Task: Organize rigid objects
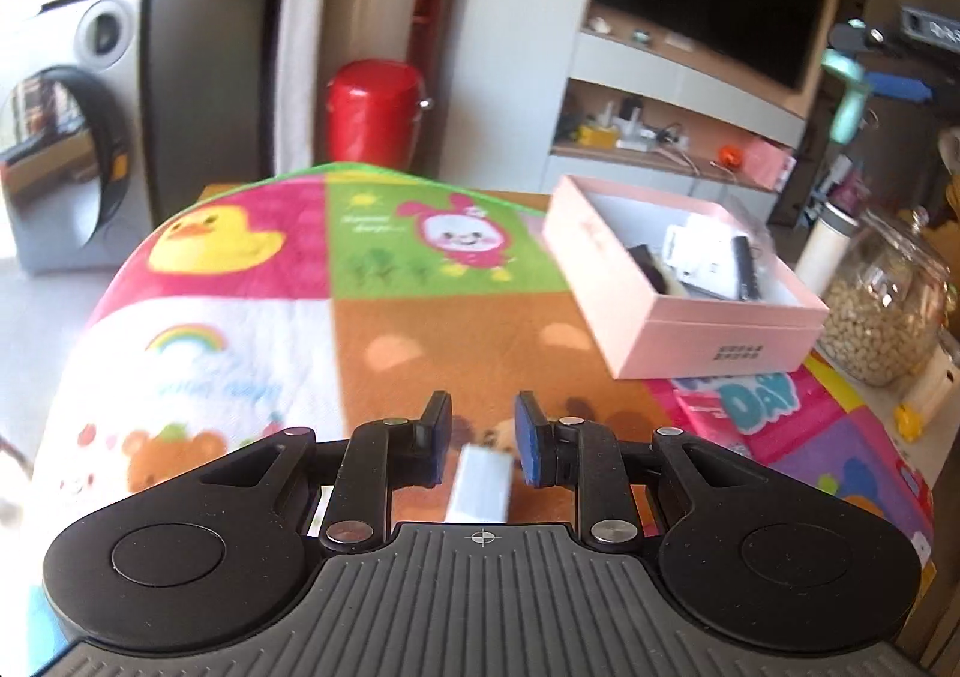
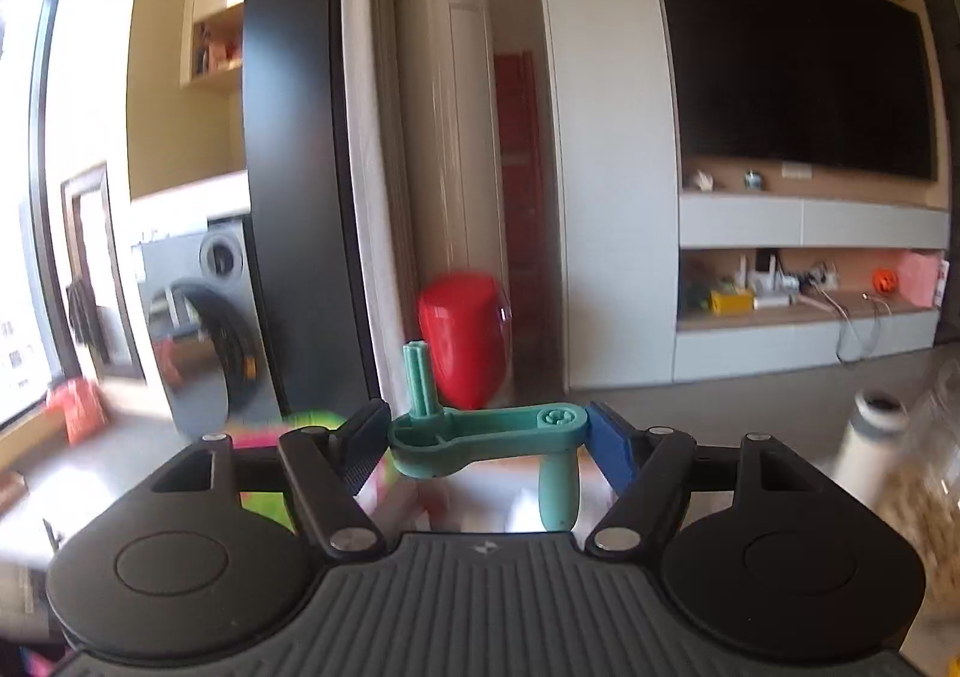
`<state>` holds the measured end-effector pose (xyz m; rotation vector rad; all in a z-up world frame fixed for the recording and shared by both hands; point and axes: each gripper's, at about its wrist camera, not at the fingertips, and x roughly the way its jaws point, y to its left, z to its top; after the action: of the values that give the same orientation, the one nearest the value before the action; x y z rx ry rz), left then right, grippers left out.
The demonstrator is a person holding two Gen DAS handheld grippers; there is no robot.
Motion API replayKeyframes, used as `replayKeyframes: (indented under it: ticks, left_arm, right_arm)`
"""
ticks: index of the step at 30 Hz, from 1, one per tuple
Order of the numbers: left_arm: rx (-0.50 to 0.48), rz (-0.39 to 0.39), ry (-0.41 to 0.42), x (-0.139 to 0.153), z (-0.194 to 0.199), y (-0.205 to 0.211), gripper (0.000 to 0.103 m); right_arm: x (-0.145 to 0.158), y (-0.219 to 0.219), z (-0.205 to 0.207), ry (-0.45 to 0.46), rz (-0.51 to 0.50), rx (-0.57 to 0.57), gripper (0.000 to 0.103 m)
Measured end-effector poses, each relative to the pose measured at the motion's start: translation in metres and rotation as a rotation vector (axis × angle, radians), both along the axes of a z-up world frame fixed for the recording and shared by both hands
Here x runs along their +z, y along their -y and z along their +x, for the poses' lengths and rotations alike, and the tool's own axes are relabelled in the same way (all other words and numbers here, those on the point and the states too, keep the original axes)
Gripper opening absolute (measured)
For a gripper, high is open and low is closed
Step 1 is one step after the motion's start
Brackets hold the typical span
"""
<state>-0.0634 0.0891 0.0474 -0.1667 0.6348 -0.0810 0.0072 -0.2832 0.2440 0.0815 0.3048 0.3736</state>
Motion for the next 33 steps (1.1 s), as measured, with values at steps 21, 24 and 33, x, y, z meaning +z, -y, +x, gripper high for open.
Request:
replayKeyframes:
  ticks: [21, 24, 33]
  left_arm:
    - [-0.008, -0.127, 0.011, -0.028, -0.014, -0.008, 0.026]
    - [-0.026, -0.071, 0.000, -0.029, -0.013, 0.006, 0.026]
    - [-0.050, -0.028, -0.033, -0.038, 0.006, 0.035, 0.028]
  right_arm:
    - [-0.149, -0.052, -0.057, -0.334, -0.155, 0.105, 0.079]
    - [-0.161, -0.049, -0.063, -0.369, -0.126, 0.100, 0.079]
    - [-0.184, -0.028, -0.063, -0.411, -0.032, 0.062, 0.079]
